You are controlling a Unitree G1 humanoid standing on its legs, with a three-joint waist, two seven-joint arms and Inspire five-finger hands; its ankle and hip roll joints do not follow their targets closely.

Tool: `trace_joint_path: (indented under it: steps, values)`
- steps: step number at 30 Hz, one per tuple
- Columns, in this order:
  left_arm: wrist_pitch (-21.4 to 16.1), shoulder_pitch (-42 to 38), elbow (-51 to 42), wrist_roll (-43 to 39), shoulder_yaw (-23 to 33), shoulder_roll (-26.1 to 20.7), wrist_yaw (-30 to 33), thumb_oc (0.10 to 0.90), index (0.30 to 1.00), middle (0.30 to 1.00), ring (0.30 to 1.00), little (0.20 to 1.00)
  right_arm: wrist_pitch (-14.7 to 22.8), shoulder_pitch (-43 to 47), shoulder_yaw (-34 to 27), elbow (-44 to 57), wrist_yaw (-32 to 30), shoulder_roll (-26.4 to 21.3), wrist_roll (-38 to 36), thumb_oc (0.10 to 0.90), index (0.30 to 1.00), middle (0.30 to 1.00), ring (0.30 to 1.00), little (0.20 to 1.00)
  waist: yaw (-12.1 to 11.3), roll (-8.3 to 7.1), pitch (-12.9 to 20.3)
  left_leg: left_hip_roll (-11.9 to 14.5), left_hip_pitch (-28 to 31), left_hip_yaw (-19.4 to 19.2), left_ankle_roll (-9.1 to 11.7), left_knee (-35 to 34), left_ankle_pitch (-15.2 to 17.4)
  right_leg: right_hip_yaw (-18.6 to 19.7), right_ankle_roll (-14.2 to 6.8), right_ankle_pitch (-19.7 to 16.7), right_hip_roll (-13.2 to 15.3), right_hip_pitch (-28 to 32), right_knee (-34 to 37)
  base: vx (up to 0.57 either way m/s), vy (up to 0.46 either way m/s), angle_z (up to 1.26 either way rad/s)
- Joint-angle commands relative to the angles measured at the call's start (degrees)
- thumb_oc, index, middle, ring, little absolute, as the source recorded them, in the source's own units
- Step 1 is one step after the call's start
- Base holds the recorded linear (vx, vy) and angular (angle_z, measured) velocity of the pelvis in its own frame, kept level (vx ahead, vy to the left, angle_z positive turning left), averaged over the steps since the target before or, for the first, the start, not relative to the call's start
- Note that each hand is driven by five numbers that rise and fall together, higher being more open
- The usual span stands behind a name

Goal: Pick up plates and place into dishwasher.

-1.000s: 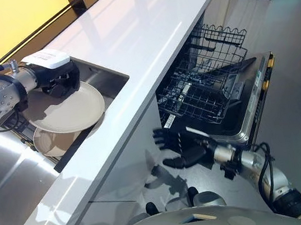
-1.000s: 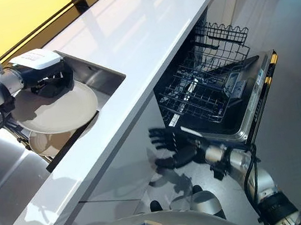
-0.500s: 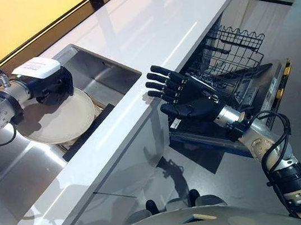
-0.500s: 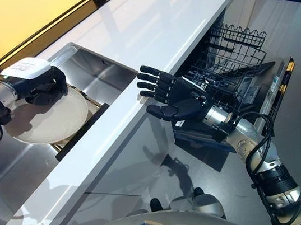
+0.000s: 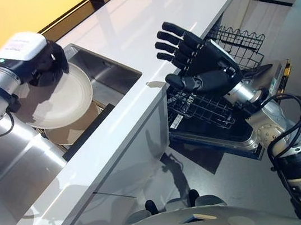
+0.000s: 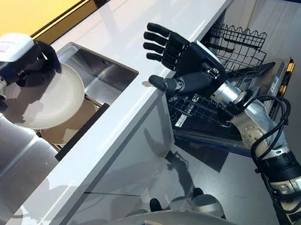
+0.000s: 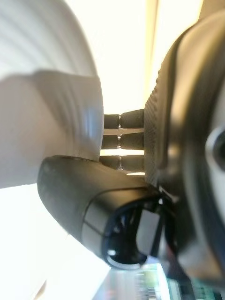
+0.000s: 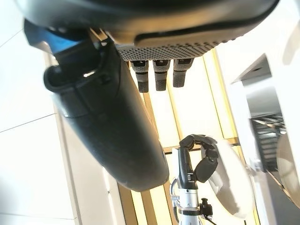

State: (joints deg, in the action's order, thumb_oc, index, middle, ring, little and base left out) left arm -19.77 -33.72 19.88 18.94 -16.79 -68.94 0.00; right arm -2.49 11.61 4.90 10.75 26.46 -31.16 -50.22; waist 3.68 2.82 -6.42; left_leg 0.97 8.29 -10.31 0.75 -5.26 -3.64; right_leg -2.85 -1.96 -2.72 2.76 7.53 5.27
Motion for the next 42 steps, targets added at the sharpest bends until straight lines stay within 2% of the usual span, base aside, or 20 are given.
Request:
trace_joint_path:
  steps: [1, 7, 10, 12, 14, 19, 25, 30, 37, 40, 42]
  values:
    - [1.2, -8.1, -2.2, -6.0, 7.4, -0.8, 7.5, 0.100, 0.300, 0.300, 0.300, 0.200, -0.1, 7.3, -0.6, 6.1, -1.4, 1.5, -4.1, 0.800, 0.900, 0.900, 0.900, 0.900, -0.8, 0.09, 5.0, -4.1, 1.1, 0.7, -2.6, 0.8, 6.6, -3.7, -2.2, 3.7, -2.0, -0.5, -2.4, 0.00, -0.012, 0.06]
    - [2.9, -10.8, -8.8, -4.4, 3.9, 1.6, 9.8, 0.100, 0.300, 0.300, 0.300, 0.200, -5.0, 10.0, 4.1, 4.0, -9.9, 4.5, -7.0, 0.800, 0.900, 0.900, 0.900, 0.900, -1.4, -0.31, 5.2, -4.0, 1.3, 1.5, -2.3, 0.8, 6.5, -4.2, -2.0, 3.9, -2.0, -0.1, -2.5, 0.00, -0.014, 0.08]
    - [3.0, -12.3, -10.4, -3.7, 2.2, 1.9, 12.1, 0.100, 0.300, 0.300, 0.300, 0.200, -6.7, 10.2, 5.4, 2.6, -13.8, 5.6, -11.1, 0.800, 0.900, 0.900, 0.900, 0.900, -1.6, -0.47, 5.3, -4.0, 1.3, 1.6, -2.3, 0.8, 6.4, -4.4, -1.9, 4.0, -2.0, 0.0, -2.5, 0.00, -0.013, 0.06]
    - [3.3, -14.0, -12.0, -1.3, 0.7, 2.2, 15.8, 0.100, 0.300, 0.300, 0.300, 0.200, -7.4, 10.3, 6.3, 1.6, -17.9, 7.5, -16.4, 0.800, 0.900, 0.900, 0.900, 0.900, -1.7, -0.57, 5.5, -3.9, 1.3, 1.6, -2.2, 0.7, 6.4, -4.6, -1.9, 3.9, -2.0, 0.1, -2.4, 0.00, -0.018, 0.08]
    - [4.2, -15.3, -13.6, -0.7, -0.5, 2.0, 18.2, 0.100, 0.300, 0.300, 0.300, 0.200, -6.7, 10.7, 7.0, 1.4, -21.3, 8.8, -19.6, 0.800, 0.900, 0.900, 0.900, 0.900, -1.9, -0.65, 5.6, -3.9, 1.3, 1.7, -2.1, 0.7, 6.4, -4.8, -1.8, 4.0, -2.0, 0.2, -2.5, 0.00, -0.014, 0.08]
    - [5.0, -15.7, -16.5, 1.2, -1.3, 3.1, 21.8, 0.100, 0.300, 0.300, 0.300, 0.200, -3.9, 11.6, 8.0, 1.6, -26.6, 10.7, -21.9, 0.800, 0.900, 0.900, 0.900, 0.900, -2.1, -0.80, 5.6, -3.9, 1.4, 1.9, -2.1, 0.6, 6.4, -5.0, -1.8, 4.1, -1.9, 0.3, -2.6, 0.00, -0.002, 0.01]
    - [7.0, -14.3, -20.2, 7.2, -1.6, 4.7, 26.1, 0.100, 0.300, 0.300, 0.300, 0.200, -2.8, 11.8, 8.4, 2.0, -33.3, 12.7, -28.3, 0.800, 0.900, 0.900, 0.900, 0.900, -2.3, -1.00, 5.8, -3.9, 1.5, 2.1, -2.1, 0.4, 6.4, -5.1, -1.8, 3.9, -1.9, 0.4, -2.4, 0.00, 0.000, 0.00]
    - [8.7, -14.6, -21.6, 10.9, -2.4, 4.8, 28.4, 0.100, 0.300, 0.300, 0.300, 0.200, -3.0, 12.2, 9.3, 2.8, -33.7, 13.0, -32.9, 0.800, 0.900, 0.900, 0.900, 0.900, -2.3, -1.25, 5.8, -3.9, 1.4, 2.0, -2.0, 0.4, 6.3, -5.1, -1.8, 3.7, -1.9, 0.4, -2.2, 0.00, 0.000, 0.00]
    - [10.1, -15.0, -20.6, 12.1, -3.8, 4.9, 29.2, 0.100, 0.300, 0.300, 0.300, 0.200, -2.8, 12.6, 9.6, 4.2, -32.1, 12.5, -32.4, 0.800, 0.900, 0.900, 0.900, 0.900, -2.1, -1.42, 5.9, -4.0, 1.4, 2.0, -2.0, 0.4, 6.2, -4.8, -2.0, 3.4, -1.8, 0.4, -2.0, 0.00, 0.000, 0.00]
    - [10.7, -14.6, -19.5, 12.5, -4.0, 5.0, 29.5, 0.100, 0.300, 0.300, 0.300, 0.200, -0.9, 12.7, 9.6, 4.6, -30.8, 12.3, -30.7, 0.800, 0.900, 0.900, 0.900, 0.900, -1.9, -1.36, 5.8, -4.0, 1.4, 1.9, -1.9, 0.4, 6.2, -4.6, -2.0, 3.2, -1.9, 0.3, -1.9, 0.00, 0.000, 0.00]
    - [11.4, -14.0, -18.9, 12.8, -3.8, 5.3, 29.4, 0.100, 0.300, 0.300, 0.300, 0.200, 1.8, 13.1, 9.3, 5.5, -29.7, 11.9, -26.0, 0.800, 0.900, 0.900, 0.900, 0.900, -2.0, -1.25, 5.8, -4.0, 1.3, 1.9, -1.9, 0.4, 6.1, -4.6, -2.0, 3.2, -1.9, 0.3, -1.8, 0.00, 0.000, 0.00]
